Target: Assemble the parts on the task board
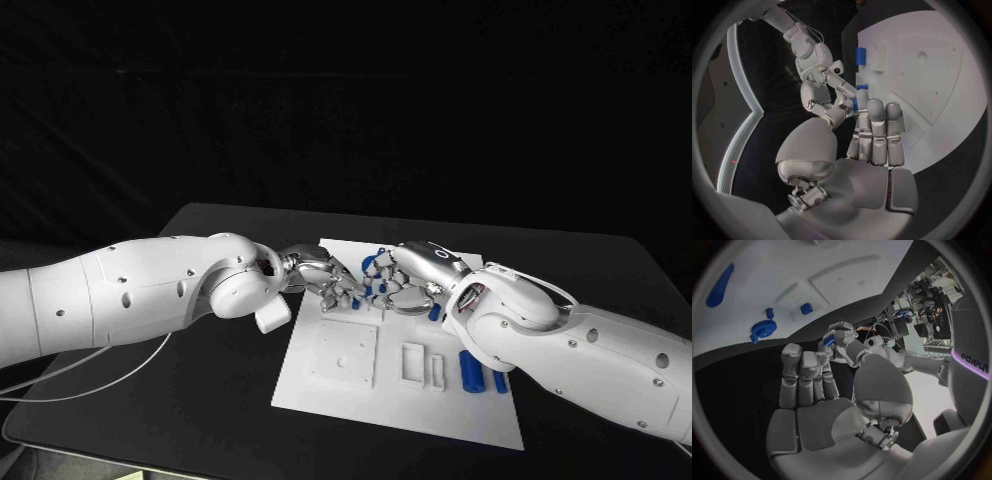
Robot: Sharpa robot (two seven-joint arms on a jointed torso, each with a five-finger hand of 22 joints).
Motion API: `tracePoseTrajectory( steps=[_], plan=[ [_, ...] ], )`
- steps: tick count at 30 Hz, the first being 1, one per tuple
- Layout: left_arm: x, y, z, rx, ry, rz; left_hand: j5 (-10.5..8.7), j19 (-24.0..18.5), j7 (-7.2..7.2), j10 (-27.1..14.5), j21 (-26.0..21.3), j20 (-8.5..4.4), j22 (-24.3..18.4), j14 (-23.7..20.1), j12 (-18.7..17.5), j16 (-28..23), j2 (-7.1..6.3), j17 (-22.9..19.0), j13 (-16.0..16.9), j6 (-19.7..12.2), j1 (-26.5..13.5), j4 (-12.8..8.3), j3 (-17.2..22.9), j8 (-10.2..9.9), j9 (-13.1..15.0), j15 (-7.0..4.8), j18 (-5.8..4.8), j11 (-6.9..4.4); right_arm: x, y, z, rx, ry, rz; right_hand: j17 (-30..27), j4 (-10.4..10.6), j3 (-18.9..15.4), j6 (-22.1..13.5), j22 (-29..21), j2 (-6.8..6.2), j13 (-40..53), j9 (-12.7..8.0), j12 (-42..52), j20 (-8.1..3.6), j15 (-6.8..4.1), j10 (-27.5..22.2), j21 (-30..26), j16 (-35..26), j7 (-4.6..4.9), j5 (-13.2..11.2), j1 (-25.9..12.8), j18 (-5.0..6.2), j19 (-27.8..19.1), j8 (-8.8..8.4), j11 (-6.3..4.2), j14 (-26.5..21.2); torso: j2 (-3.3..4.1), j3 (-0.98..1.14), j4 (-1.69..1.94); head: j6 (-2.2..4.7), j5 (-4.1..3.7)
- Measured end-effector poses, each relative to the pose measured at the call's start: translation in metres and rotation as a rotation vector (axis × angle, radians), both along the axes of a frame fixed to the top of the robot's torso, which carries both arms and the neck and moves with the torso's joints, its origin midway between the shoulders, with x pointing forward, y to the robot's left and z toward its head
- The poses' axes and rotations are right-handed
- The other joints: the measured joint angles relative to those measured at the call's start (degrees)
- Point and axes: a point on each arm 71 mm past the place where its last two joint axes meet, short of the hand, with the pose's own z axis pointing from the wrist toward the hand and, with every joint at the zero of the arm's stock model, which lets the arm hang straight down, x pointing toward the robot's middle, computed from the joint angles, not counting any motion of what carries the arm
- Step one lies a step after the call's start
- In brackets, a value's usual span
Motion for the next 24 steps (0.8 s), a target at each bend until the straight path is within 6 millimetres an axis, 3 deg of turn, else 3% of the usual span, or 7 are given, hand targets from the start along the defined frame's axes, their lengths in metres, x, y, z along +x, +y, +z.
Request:
tracePoseTrajectory(
  steps=[4, 7, 9, 12, 16, 22, 24],
  plan=[
    [0.0, 0.0, 0.0, -0.004, 0.001, 0.006, -0.09, 0.3, 0.07, 0.5, 0.4, -0.29, 0.3, 0.3, 0.0, 0.5, 0.13, 0.1, 0.2, 0.4, -0.5, 0.1, 0.5, 0.5, 0.5, -0.31, -0.03, -0.3, 0.0, 0.0, 0.0, -0.001, 0.0, -0.001, -0.1, 0.0, 0.0, 0.0, 0.0, 0.0, 0.0, 0.0, 0.0, 0.0, 0.0, 0.0, 0.0, 0.0, 0.0, -0.2, 0.0, 0.0, 0.0, 0.0, 0.0, 0.0, 0.0, 0.01, -0.01, -0.05, -0.01],
    [0.0, 0.0, 0.0, -0.007, -0.001, 0.013, 1.32, 0.6, 0.04, 1.3, 0.6, -0.15, 0.6, 0.7, 0.0, 1.0, 0.61, 0.4, 0.5, 0.6, -1.9, -0.4, 1.1, 0.9, 1.6, -0.69, -0.01, -0.54, 0.001, -0.001, 0.0, -0.001, 0.001, -0.003, -0.2, 0.0, 0.0, -0.4, 0.0, -0.49, -0.1, -0.1, 0.0, 0.01, 0.0, 0.0, 0.0, 0.0, 0.38, -0.2, -0.5, 0.0, 0.0, -0.07, 0.0, 0.0, 0.0, 0.02, -0.03, -0.13, 0.0],
    [0.0, 0.0, 0.001, -0.01, -0.002, 0.021, 2.13, 0.8, -0.03, 1.7, 0.9, -0.4, 1.0, 0.9, 0.0, 1.7, 0.95, 0.6, 0.8, 0.6, -3.0, -1.1, 2.1, 1.1, 2.2, -0.91, -0.02, -0.93, 0.002, -0.003, 0.0, 0.001, 0.002, -0.008, -0.4, 0.0, 0.0, -1.6, 0.0, -0.88, -0.2, -0.3, -0.3, 0.01, 0.09, -0.1, 0.0, 0.0, 0.56, 0.3, -0.4, 0.0, 0.0, -0.9, 0.13, -0.1, -0.01, 0.02, -0.03, -0.16, 0.0],
    [0.001, 0.0, 0.001, -0.012, -0.005, 0.033, 1.46, 1.2, 0.15, 2.3, 0.9, -0.42, 1.3, 1.1, 0.2, 2.7, 0.84, 1.0, 1.4, 0.8, -4.2, -1.3, 5.3, 1.2, 2.8, -1.07, -0.01, -1.12, 0.003, -0.006, -0.001, 0.005, 0.003, -0.019, -0.6, -0.6, -0.6, -3.3, 0.0, -2.02, -0.3, -0.9, -0.4, 0.1, 0.75, -1.0, -0.5, -0.7, 0.45, 0.4, -1.0, 0.0, -0.7, -2.38, 0.94, -0.8, -0.02, 0.02, -0.04, -0.2, 0.03],
    [0.002, 0.001, 0.001, -0.014, -0.009, 0.048, 6.48, 1.3, 0.45, 2.8, 1.3, -0.5, 1.8, 1.4, 1.5, 4.0, 1.22, 1.3, 2.5, 1.1, -7.5, -3.1, 7.4, 1.7, 6.0, -1.41, -0.04, -1.59, 0.006, -0.01, -0.001, 0.016, 0.005, -0.033, -0.9, -0.9, -2.0, -4.4, 0.0, -2.34, -0.3, -1.2, -0.6, 0.39, 1.39, -1.4, -1.1, -1.1, 0.7, 0.4, -1.3, 0.0, -1.3, -3.05, 1.75, -1.4, -0.03, 0.02, -0.06, -0.16, 0.07],
    [0.003, 0.002, 0.001, -0.012, -0.014, 0.07, 9.37, 1.8, 0.49, 3.3, 1.3, -0.68, 2.2, 1.7, 2.9, 5.0, 1.93, 1.5, 3.7, 1.2, -10.4, -4.5, 8.5, 2.0, 8.2, -1.83, -0.15, -2.07, 0.012, -0.021, 0.002, 0.062, 0.015, -0.064, -1.7, -0.9, -3.8, -6.5, -0.1, -2.63, -0.9, -1.2, -1.9, 1.09, 2.39, -3.5, -3.0, -2.9, 1.77, 1.0, -1.6, -0.01, -3.9, -3.49, 2.7, -3.5, -0.03, 0.03, -0.09, -0.16, 0.07],
    [0.004, 0.003, 0.001, -0.009, -0.015, 0.077, 10.41, 2.3, 0.49, 3.5, 1.8, -0.81, 2.4, 1.9, 3.5, 5.6, 1.95, 1.7, 4.1, 1.4, -11.2, -4.8, 8.7, 2.2, 8.9, -2.11, -0.15, -2.3, 0.014, -0.026, 0.002, 0.084, 0.025, -0.076, -2.5, -0.9, -4.1, -7.9, -0.6, -2.86, -1.6, -1.2, -3.0, 1.86, 2.85, -5.0, -4.6, -4.4, 2.92, 1.6, -1.8, -0.02, -5.8, -3.5, 3.08, -5.4, -0.03, 0.03, -0.08, -0.16, 0.06]
  ],
)
